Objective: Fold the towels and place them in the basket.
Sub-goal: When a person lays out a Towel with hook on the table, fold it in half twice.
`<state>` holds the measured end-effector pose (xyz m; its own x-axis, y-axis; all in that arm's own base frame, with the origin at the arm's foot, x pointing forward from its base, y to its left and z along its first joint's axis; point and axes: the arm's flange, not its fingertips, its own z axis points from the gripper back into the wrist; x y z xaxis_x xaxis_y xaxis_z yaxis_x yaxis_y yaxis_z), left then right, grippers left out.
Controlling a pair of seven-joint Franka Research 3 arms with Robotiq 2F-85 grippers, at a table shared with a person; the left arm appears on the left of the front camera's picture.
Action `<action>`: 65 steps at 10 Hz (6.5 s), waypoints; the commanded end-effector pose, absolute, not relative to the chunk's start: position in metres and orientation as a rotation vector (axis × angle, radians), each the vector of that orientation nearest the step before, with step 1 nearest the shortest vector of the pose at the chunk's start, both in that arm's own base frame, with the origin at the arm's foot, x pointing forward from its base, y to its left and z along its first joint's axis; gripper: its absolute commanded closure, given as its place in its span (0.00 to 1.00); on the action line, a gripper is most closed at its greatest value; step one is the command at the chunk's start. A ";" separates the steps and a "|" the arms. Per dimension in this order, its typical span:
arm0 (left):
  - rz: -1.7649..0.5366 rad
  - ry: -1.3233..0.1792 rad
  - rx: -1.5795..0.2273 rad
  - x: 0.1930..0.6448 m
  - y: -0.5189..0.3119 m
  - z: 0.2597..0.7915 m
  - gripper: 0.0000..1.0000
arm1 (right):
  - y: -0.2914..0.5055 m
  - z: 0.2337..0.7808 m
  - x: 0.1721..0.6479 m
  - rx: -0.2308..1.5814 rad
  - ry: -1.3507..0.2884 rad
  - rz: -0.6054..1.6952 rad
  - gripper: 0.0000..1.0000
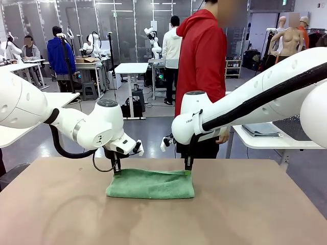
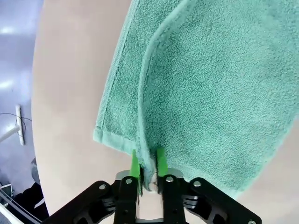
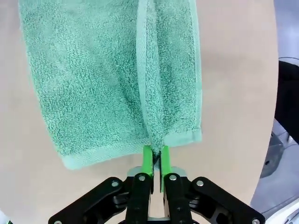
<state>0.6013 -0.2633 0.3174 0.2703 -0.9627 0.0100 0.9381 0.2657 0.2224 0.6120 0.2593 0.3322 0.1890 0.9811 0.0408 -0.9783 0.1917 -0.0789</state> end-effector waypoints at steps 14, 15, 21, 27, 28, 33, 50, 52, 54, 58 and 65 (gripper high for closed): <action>-1.666 -0.289 -0.165 0.527 -0.111 0.446 0.06 | 0.186 0.470 0.434 0.453 -0.150 0.927 0.14; -1.668 -0.374 -0.252 0.530 -0.102 0.443 0.06 | 0.167 0.467 0.439 0.532 -0.200 0.721 0.14; -1.671 -0.595 -0.638 0.554 -0.078 0.406 0.06 | 0.136 0.402 0.486 1.100 -0.168 0.298 0.14; -1.382 -0.787 -0.886 0.554 -0.030 0.371 0.06 | 0.122 0.410 0.477 0.947 -0.131 0.329 0.14; -1.385 -0.807 -0.910 0.557 -0.023 0.365 0.06 | 0.122 0.410 0.477 0.947 -0.131 0.329 0.14; -1.358 -0.765 -0.889 0.555 -0.023 0.364 0.06 | 0.133 0.412 0.485 0.926 -0.152 0.350 0.14; -1.358 -0.765 -0.889 0.555 -0.023 0.364 0.06 | 0.238 0.343 0.569 0.244 -0.110 -0.136 0.14; -1.358 -0.765 -0.889 0.555 -0.023 0.364 0.06 | 0.242 0.330 0.571 0.213 -0.103 -0.154 0.14; -1.358 -0.765 -0.889 0.555 -0.023 0.364 0.06 | 0.246 0.317 0.572 0.171 -0.126 -0.168 0.14; -1.358 -0.765 -0.889 0.555 -0.023 0.364 0.06 | 0.249 0.305 0.574 0.147 -0.103 -0.172 0.14; -1.358 -0.765 -0.889 0.555 -0.023 0.364 0.06 | 0.248 0.293 0.581 0.114 -0.097 -0.180 0.14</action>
<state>0.5559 -0.0228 0.3606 0.0777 -0.4728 0.8778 0.9960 -0.0027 -0.0896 0.5765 0.2395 0.2924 0.9847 -0.1544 0.0801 0.1405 0.9775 0.1572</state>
